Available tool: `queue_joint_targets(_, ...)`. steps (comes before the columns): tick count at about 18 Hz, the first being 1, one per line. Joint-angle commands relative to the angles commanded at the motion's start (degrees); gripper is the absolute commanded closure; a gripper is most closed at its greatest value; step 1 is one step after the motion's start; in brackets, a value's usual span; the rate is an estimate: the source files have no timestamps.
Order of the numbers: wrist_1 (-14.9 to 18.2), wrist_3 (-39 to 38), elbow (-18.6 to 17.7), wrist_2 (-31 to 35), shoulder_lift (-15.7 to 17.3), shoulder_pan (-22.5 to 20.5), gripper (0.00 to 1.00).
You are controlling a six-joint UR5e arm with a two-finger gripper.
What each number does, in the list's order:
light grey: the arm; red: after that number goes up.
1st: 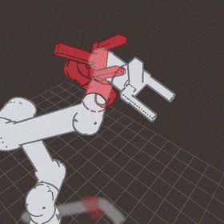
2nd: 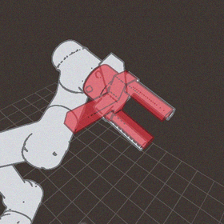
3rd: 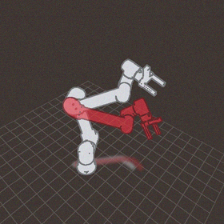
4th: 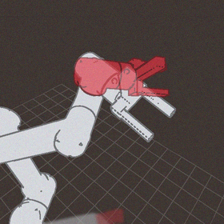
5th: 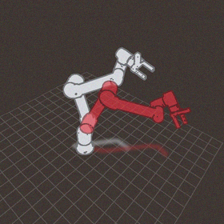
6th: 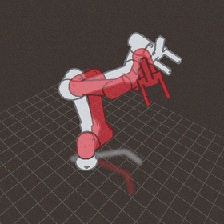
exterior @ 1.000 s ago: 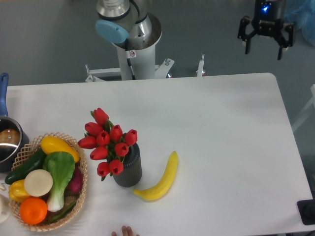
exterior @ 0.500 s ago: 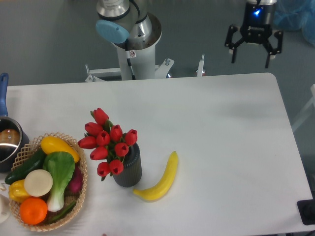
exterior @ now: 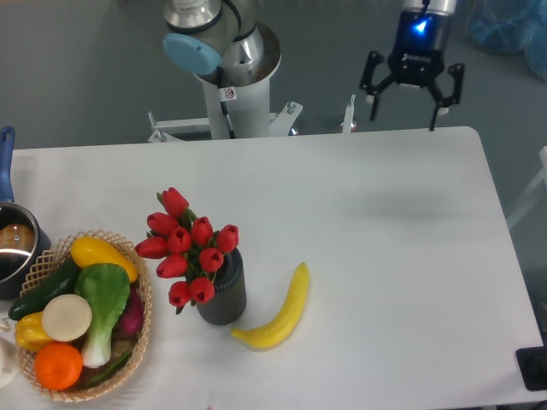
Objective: Pick up the flowers from the vase
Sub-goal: 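Move the open gripper from its raised position toward the red tulips, then lower the open gripper to the tulip stems above the black vase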
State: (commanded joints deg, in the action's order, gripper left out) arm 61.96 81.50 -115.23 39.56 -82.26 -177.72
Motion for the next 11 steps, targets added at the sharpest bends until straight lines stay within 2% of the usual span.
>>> queue_joint_targets(2, -1.22, -1.95, -0.26, -0.54, -1.14, 1.41, 0.00)
queue_joint_targets(8, -3.51, -1.87, -0.17, -0.62, -5.27, 9.49, 0.00)
queue_joint_targets(11, -5.79, -0.56, -0.09, -3.33, -7.81, 12.39, 0.00)
